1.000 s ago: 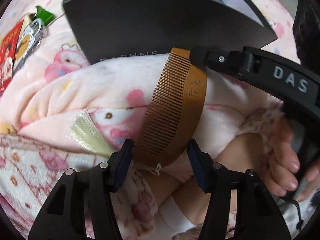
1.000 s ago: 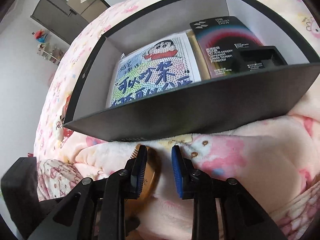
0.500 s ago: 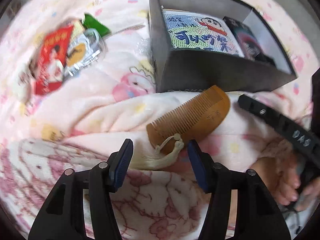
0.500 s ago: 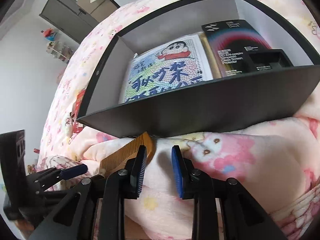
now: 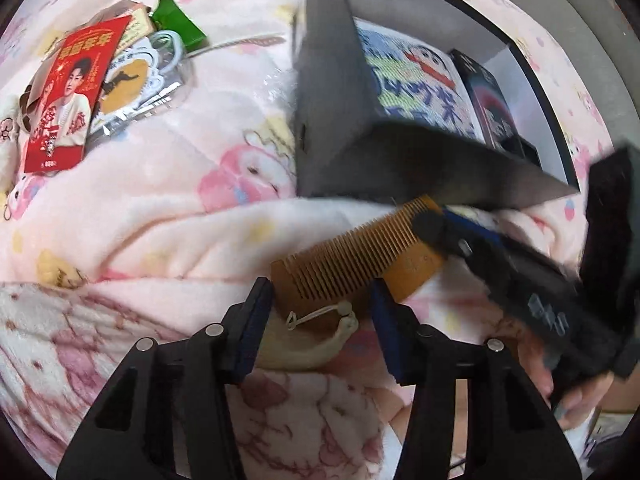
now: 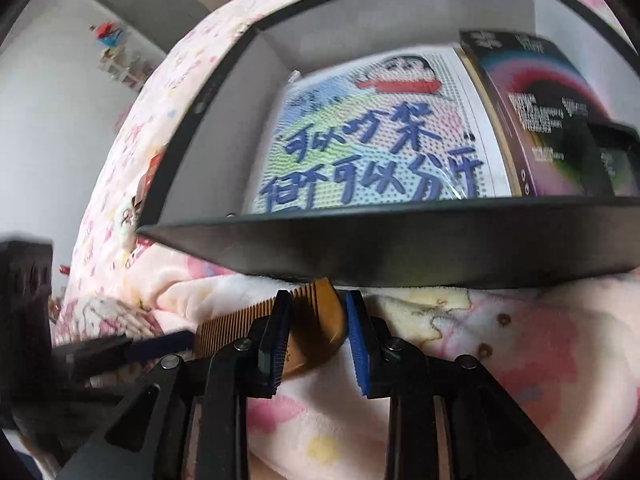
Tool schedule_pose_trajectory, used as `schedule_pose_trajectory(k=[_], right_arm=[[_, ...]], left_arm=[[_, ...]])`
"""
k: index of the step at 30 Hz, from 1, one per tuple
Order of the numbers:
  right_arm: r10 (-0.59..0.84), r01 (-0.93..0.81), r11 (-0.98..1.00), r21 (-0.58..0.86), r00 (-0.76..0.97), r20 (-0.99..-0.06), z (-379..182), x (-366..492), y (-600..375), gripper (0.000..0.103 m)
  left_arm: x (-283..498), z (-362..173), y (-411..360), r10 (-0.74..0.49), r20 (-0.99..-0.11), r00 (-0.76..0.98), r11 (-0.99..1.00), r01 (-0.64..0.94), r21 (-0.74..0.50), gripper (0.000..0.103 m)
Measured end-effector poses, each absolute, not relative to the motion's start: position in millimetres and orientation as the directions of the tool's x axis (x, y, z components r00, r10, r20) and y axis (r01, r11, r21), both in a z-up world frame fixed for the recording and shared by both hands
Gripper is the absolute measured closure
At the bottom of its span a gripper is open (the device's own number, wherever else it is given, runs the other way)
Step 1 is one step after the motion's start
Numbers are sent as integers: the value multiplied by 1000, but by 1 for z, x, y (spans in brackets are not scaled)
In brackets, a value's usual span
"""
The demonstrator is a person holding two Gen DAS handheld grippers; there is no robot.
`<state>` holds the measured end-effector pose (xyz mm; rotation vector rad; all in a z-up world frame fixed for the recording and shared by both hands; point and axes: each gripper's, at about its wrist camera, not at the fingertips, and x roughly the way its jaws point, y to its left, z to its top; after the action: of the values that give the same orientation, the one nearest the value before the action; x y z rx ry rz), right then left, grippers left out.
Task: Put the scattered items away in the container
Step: 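Carry the wooden comb with its tassel toward the black box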
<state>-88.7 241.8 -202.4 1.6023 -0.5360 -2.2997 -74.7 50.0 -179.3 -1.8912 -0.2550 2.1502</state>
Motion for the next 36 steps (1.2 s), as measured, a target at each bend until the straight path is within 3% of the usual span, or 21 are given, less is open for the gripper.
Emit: schedule_pose_trajectory(k=[6,10,15,17,24,29,32,36], right_arm=[[-567,117,-821,559,-273,-777,-192,-59,235,78],[-498,71,-860,505,-331,-802,-193,-57,239,78],[-515,30,-848,530,-286,-808,-209,-70,236,78],[-496,47,-863,502,-264,-827,-208,-69,228,77],[-448,6,-868,496,-437,-780,-187,-58,250,77],[-392,-29,-902,430,-360,-846,-203,-61,237,77],[-416,23,-895,445,-396,-818,-193,-57,231,74],[-430,4,-885,466,-392,-813,-195,-56,232,74]], left_arm=[[-86,-175,31,351,-922,-164,-936,-49,-348,53],[-88,-183,22,341,-927,-158,-939,-17,-342,53],[-91,-199,29,360,-921,-151,-933,-34,-359,53],[-90,-197,35,414,-899,-140,-910,-75,-407,46],[-82,-192,31,481,-863,-156,-877,-103,-470,46],[-85,-196,31,436,-885,-163,-900,-81,-429,48],[-76,-189,31,493,-858,-143,-868,-146,-474,46],[-77,-192,26,511,-844,-160,-859,-107,-500,46]])
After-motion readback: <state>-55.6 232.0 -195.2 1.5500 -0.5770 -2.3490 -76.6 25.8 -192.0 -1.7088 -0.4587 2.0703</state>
